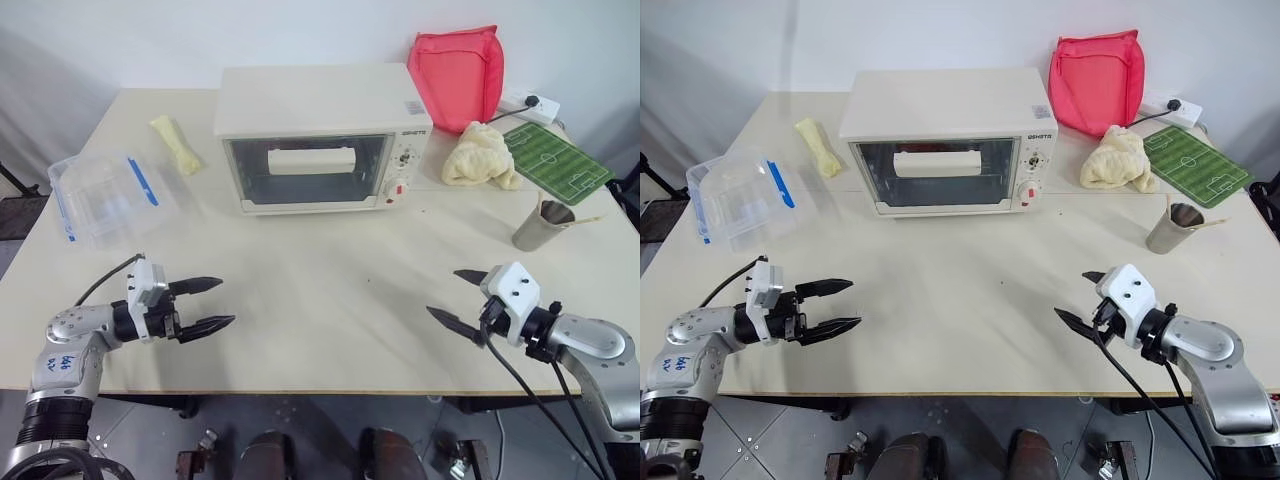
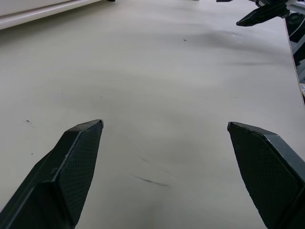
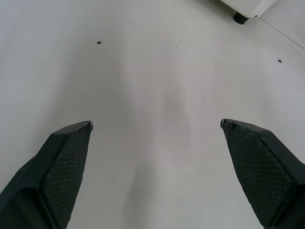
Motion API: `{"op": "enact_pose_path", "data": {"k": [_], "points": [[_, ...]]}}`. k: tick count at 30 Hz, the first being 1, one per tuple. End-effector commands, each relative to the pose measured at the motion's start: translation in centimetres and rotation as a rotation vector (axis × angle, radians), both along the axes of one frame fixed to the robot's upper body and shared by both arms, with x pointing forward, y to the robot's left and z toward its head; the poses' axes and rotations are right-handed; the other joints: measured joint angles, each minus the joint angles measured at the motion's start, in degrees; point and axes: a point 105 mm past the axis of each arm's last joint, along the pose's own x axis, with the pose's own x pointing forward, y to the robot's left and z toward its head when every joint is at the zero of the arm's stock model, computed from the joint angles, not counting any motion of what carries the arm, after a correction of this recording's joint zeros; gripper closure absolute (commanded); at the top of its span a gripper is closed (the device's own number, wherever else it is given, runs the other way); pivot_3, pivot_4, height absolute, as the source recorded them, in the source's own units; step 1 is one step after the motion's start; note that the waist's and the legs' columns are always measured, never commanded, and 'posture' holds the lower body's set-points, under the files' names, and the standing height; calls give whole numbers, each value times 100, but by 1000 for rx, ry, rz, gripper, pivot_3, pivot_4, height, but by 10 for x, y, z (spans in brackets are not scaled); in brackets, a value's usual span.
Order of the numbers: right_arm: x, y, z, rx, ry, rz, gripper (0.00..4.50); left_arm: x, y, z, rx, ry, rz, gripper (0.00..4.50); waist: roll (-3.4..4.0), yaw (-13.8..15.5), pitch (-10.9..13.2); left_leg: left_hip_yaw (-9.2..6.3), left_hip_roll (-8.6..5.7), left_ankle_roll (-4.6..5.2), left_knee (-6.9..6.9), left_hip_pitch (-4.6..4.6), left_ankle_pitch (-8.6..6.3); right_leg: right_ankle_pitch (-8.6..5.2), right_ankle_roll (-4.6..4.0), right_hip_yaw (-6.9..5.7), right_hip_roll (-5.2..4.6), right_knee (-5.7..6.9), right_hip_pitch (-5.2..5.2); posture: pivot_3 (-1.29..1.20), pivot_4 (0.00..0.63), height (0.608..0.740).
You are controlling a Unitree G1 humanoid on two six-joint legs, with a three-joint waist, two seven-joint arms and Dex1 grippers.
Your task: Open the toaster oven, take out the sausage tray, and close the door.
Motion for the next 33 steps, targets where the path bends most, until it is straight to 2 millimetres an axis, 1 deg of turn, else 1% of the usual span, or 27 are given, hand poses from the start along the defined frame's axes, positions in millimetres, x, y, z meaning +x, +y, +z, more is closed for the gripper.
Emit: {"op": "enact_pose_path", "data": {"k": [1, 3, 7, 10, 11, 14, 17, 19, 21, 25, 27, 30, 33], "points": [[2, 2, 10, -4, -23, 17, 0, 3, 4, 7, 0, -58, 28, 44, 0, -2, 0, 0, 0, 0, 0, 0, 0, 0, 0, 0, 0, 0, 0, 0, 150, 740], [2, 8, 13, 11, -18, 38, 0, 9, 7, 7, 9, -51, 81, 44, 0, -3, 0, 1, 0, 0, 0, 0, 0, 0, 0, 1, 0, 0, -1, 0, 150, 740], [6, 29, 27, 62, -13, 113, 0, 12, 7, 20, -50, -82, 103, 44, 0, -7, 0, 1, 1, 0, 3, 0, 0, 0, 0, 2, 1, 2, -1, 0, 150, 740], [17, 54, 39, 97, -7, 199, 0, 20, 8, 30, -86, -87, 135, 44, -1, -27, 1, 1, 3, 0, 4, 0, 0, 0, 0, 3, 2, 5, -3, 0, 150, 740], [19, 60, 43, 104, -8, 219, 0, 22, 9, 32, -91, -88, 143, 44, -1, -30, 1, 3, 4, 0, 5, 0, 0, 0, 0, 5, 3, 5, -4, 0, 150, 740], [38, 80, 54, 126, -4, 287, 0, 28, 10, 39, -106, -116, 154, 44, -4, -31, 3, 1, 4, -1, 9, 0, -1, 0, 0, 5, 4, 15, -6, 0, 150, 740], [54, 93, 68, 145, -34, 323, 0, 28, 9, 44, -153, -99, 148, 44, -5, -35, 3, 4, 4, -1, 12, 0, -2, 0, 0, 7, 4, 21, -8, 0, 150, 740], [71, 109, 86, 145, -79, 376, 0, 26, 11, 49, -162, -119, 130, 44, -8, -40, 7, 4, 4, -3, 11, -1, -2, 0, 0, 5, 4, 26, -12, 0, 150, 740], [84, 122, 100, 120, -117, 422, 0, 25, 14, 56, -177, -147, 126, 44, -7, -86, 14, 13, 4, -3, 16, -4, -3, 0, 0, 10, 4, 28, -19, 0, 150, 740], [99, 134, 111, 92, -163, 450, 0, 24, 17, 65, -195, -174, 130, 44, -11, -153, 15, 14, 5, -6, 16, -5, -5, 0, 0, 2, 4, 47, -20, 0, 150, 740], [107, 143, 123, 86, -214, 472, 0, 23, 20, 68, -196, -179, 132, 44, -13, -176, 17, 14, 4, -7, 15, -6, -7, 0, 0, 1, 4, 49, -20, 0, 150, 740], [111, 154, 137, 88, -259, 503, 0, 22, 22, 72, -201, -186, 131, 44, -13, -215, 19, 17, 4, -7, 14, -8, -8, 0, 0, 2, 4, 49, -27, 0, 150, 740], [107, 164, 145, 93, -290, 565, 0, 22, 23, 74, -204, -191, 131, 44, -14, -258, 20, 16, 6, -8, 11, -8, -8, 0, 0, 2, 4, 50, -30, 0, 150, 740]]}}
